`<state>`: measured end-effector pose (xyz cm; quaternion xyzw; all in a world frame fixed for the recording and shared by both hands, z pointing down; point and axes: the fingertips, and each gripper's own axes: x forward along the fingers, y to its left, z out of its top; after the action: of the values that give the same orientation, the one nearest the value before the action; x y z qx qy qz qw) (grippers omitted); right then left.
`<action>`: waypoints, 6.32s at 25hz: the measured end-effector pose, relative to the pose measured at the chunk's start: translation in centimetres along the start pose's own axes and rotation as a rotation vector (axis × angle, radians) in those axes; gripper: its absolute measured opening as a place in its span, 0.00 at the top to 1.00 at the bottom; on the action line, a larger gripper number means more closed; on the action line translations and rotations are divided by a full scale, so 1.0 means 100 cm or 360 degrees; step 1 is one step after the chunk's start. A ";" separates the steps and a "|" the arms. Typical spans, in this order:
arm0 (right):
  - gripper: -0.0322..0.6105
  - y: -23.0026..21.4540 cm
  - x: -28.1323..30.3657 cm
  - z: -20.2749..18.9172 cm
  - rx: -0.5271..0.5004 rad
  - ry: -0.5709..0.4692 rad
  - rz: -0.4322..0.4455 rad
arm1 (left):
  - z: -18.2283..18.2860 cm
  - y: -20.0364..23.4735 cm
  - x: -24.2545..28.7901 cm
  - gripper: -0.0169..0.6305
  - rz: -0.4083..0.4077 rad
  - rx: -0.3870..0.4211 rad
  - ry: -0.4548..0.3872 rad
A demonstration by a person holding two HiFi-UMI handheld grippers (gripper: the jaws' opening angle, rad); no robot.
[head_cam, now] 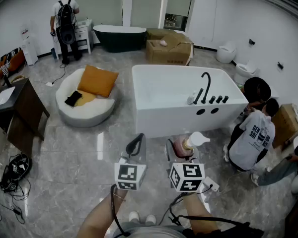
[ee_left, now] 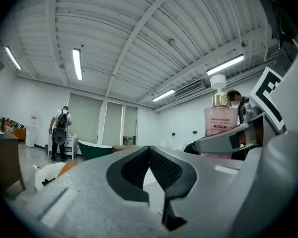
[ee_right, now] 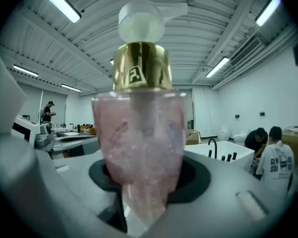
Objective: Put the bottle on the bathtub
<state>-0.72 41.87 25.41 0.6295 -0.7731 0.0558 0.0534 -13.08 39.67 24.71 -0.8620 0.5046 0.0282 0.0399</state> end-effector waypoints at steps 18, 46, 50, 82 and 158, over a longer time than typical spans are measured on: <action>0.62 0.013 -0.012 -0.010 0.0140 -0.0010 -0.0060 | 0.000 0.018 -0.021 0.96 -0.0055 -0.0018 0.0004; 0.62 -0.103 0.127 0.011 0.0228 -0.0002 -0.0103 | -0.023 0.036 0.153 0.96 -0.0032 -0.0014 0.0077; 0.62 -0.123 0.152 0.015 0.0216 0.0003 -0.0077 | -0.017 0.032 0.186 0.96 -0.0033 -0.0016 0.0035; 0.62 -0.205 0.375 0.038 0.0173 0.0071 -0.0042 | -0.063 0.125 0.406 0.96 0.0040 -0.0186 0.0054; 0.62 -0.281 0.619 -0.173 0.0213 0.0508 0.0073 | -0.356 0.201 0.584 0.96 0.0166 -0.0340 0.0640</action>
<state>14.52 -20.98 52.48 0.5971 -0.7635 0.2077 0.1322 -1.76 -24.22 54.15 -0.8223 0.5405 -0.0889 -0.1543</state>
